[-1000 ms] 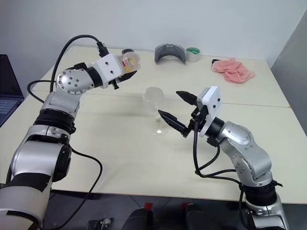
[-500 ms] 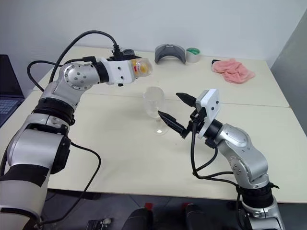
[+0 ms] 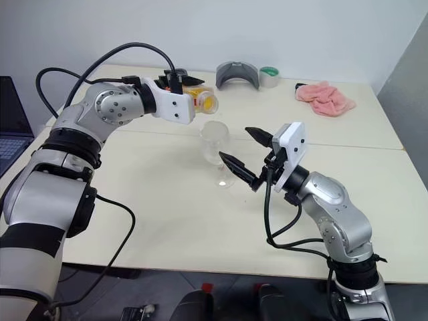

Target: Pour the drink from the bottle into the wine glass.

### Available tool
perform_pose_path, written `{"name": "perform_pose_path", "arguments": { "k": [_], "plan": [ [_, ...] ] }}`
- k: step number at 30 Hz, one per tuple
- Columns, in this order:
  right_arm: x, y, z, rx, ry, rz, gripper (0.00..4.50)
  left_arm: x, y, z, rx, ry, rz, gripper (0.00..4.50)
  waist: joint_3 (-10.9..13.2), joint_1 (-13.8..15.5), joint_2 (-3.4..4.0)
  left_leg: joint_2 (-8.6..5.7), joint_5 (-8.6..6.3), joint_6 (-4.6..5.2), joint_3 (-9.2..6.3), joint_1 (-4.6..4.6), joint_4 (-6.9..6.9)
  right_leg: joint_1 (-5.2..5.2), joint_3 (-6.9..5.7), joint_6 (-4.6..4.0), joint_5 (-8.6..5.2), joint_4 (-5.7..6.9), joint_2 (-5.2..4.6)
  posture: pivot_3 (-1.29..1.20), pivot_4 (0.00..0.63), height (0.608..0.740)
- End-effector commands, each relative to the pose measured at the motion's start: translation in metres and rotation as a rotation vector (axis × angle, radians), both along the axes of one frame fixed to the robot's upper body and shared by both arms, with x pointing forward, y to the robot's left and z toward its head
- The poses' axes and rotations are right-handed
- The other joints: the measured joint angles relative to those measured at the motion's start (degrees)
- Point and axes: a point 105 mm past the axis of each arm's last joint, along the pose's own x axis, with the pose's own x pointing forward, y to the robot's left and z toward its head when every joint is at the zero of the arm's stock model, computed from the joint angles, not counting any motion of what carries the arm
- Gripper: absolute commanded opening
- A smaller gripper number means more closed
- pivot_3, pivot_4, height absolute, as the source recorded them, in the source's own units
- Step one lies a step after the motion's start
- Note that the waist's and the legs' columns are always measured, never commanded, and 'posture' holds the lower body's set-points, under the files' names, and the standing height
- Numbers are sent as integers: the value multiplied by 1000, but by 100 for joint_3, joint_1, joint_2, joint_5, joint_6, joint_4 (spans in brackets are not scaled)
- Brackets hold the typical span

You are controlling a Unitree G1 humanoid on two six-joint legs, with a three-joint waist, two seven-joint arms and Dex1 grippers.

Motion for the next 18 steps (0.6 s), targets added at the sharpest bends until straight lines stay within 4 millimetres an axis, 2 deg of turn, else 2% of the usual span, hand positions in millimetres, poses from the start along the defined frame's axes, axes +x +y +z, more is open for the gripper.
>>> {"name": "perform_pose_path", "arguments": {
  "k": [1,18],
  "plan": [
    [-2,0,11,15,-41,0,4500,-4,-2,28,2,-102,-18,1654,0,1,0,0,0,0,0,0,0,0,-1,0,0,0,0,0,150,740],
    [1,-4,6,6,-34,-3,4500,-4,-5,31,69,-159,-26,1654,0,2,0,-9,0,-1,-1,0,3,0,-4,0,0,5,-12,0,150,740]
  ]
}}
